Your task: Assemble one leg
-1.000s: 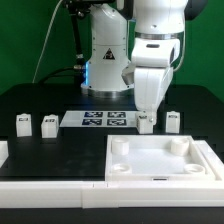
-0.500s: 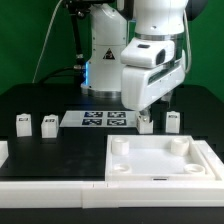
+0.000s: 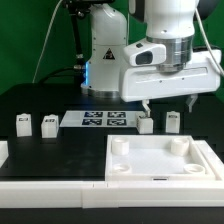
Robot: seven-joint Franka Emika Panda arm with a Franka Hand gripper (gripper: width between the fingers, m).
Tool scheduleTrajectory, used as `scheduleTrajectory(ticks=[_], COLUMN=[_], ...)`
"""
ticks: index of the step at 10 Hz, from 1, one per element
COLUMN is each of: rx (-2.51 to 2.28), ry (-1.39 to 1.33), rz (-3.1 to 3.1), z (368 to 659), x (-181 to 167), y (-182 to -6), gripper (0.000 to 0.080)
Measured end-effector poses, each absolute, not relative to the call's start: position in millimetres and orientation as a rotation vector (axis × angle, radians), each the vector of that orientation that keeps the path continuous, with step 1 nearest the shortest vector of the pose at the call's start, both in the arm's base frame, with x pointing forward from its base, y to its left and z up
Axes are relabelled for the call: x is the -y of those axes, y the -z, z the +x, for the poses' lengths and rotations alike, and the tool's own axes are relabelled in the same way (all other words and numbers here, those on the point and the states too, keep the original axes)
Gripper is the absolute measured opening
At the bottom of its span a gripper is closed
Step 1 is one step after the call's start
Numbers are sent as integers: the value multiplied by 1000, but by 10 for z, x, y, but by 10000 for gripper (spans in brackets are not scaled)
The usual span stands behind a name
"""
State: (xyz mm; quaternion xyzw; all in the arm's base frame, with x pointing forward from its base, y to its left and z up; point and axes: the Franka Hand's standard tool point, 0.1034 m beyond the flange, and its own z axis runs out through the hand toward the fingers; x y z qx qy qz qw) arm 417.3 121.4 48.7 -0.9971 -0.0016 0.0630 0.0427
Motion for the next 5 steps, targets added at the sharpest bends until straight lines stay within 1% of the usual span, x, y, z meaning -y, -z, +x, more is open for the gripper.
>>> scheduleTrajectory(ticks=[4,5], rx=[-21,-15], ry=[-243,-318], rz=[-3039,-3035], z=[4157,4101], x=[-1221,-1212], y=[-486,-480], gripper=[648,648])
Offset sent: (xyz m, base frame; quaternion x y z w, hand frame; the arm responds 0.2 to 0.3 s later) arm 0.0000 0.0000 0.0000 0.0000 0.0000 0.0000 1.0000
